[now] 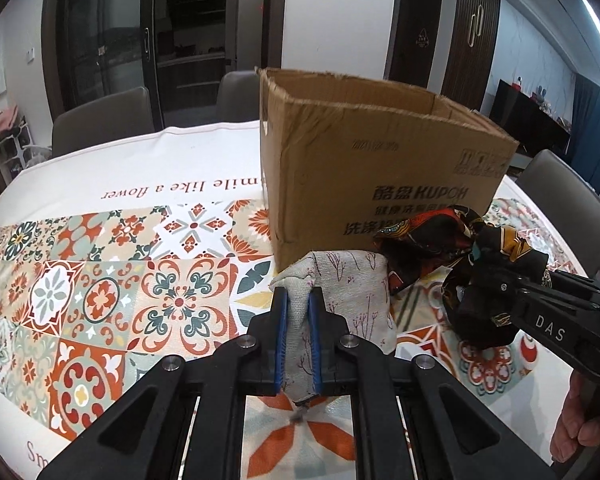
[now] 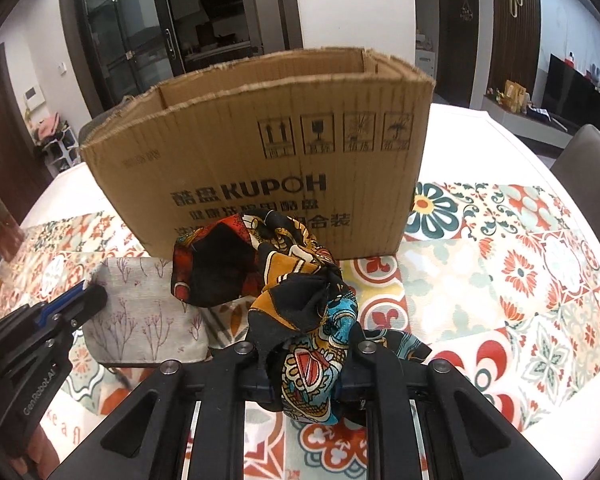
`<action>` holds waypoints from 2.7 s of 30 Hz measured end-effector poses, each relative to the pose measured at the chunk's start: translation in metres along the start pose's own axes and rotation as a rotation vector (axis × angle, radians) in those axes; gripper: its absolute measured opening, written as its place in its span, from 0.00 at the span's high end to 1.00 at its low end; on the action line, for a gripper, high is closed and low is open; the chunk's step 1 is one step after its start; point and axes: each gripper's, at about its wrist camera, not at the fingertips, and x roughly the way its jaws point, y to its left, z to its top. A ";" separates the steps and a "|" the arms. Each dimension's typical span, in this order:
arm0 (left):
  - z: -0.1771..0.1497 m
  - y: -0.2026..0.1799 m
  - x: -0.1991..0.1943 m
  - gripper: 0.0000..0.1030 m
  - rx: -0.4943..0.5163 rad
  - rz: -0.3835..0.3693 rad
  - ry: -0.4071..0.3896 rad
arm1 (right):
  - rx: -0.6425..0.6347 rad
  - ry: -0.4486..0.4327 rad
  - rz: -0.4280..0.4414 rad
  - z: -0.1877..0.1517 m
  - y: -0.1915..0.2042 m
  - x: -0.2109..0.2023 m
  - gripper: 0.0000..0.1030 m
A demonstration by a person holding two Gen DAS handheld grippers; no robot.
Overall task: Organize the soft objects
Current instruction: 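Close right tool on the patterned scarf while left tool grasps the floral pouch, then lift the scarf with right tool while left tool carries the pouch over the box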
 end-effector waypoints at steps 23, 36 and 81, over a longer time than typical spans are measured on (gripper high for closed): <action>0.010 -0.021 -0.093 0.89 -0.021 0.021 -0.136 | -0.024 -0.147 0.014 0.010 0.001 -0.091 0.82; 0.036 -0.029 -0.128 0.89 0.006 0.026 -0.241 | -0.023 -0.238 0.029 0.032 0.002 -0.129 0.82; 0.160 -0.026 -0.074 0.89 0.079 0.045 -0.357 | -0.094 -0.298 0.138 0.158 0.004 -0.072 0.82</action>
